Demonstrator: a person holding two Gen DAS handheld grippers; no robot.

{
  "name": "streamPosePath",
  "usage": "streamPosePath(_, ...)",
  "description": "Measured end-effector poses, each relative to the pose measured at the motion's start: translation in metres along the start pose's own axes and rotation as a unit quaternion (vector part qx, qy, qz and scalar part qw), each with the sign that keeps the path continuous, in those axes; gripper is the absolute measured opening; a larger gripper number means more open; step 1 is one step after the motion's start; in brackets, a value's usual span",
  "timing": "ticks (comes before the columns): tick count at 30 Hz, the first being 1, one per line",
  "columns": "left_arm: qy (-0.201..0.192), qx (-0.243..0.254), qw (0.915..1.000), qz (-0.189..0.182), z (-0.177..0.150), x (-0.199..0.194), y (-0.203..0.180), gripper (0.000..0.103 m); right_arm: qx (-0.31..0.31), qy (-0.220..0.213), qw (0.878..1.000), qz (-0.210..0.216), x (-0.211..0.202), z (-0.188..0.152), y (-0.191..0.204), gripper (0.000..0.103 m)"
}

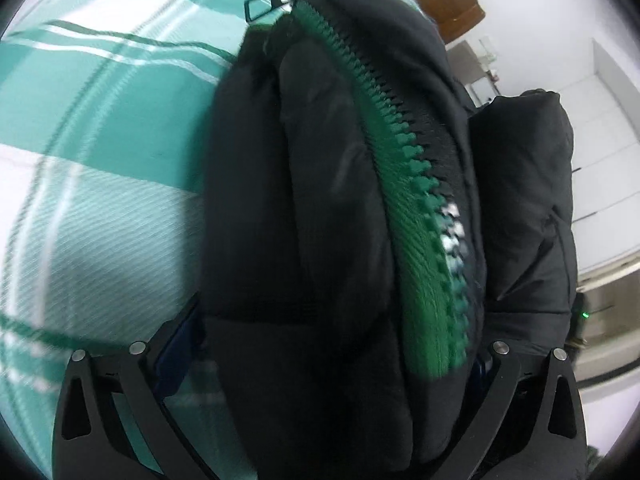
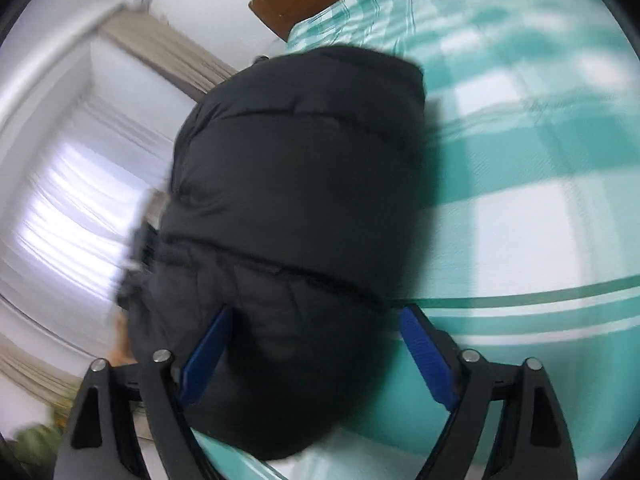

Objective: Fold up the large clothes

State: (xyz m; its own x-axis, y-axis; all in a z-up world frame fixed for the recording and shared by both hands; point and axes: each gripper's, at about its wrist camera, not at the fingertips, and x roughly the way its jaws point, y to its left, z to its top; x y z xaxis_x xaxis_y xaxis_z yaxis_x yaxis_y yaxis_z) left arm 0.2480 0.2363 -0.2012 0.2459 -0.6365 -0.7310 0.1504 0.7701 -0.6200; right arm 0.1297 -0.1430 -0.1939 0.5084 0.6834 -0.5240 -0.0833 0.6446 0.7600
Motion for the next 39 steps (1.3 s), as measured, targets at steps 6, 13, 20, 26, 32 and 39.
streamPosePath(6,0.001,-0.021,0.9997,0.012,0.011,0.017,-0.01,0.102,0.046,0.011,0.998,0.03,0.047,0.024,-0.013,0.101)
streamPosePath(13,-0.041,0.025,0.9989,-0.003,-0.014,-0.015,-0.049,0.057,-0.133,0.005,0.991,0.005,0.027,0.02,0.053,0.096)
streamPosePath(20,-0.116,0.05,0.9918,-0.021,0.012,-0.06,-0.098,0.057,-0.239,-0.039,0.969,0.053,-0.002,0.058,0.107,0.096)
streamPosePath(26,-0.123,0.069,0.9891,0.041,0.084,-0.043,-0.118,0.073,-0.183,-0.023,0.982,0.052,0.023,0.138,0.081,0.098)
streamPosePath(32,-0.031,-0.012,0.9971,0.068,0.089,0.017,-0.065,0.081,-0.062,-0.034,0.995,-0.077,0.026,0.159,0.004,0.1)
streamPosePath(39,-0.169,0.129,0.9628,0.167,0.013,-0.074,-0.125,0.096,-0.206,-0.12,0.957,-0.168,-0.046,0.107,0.05,0.1)
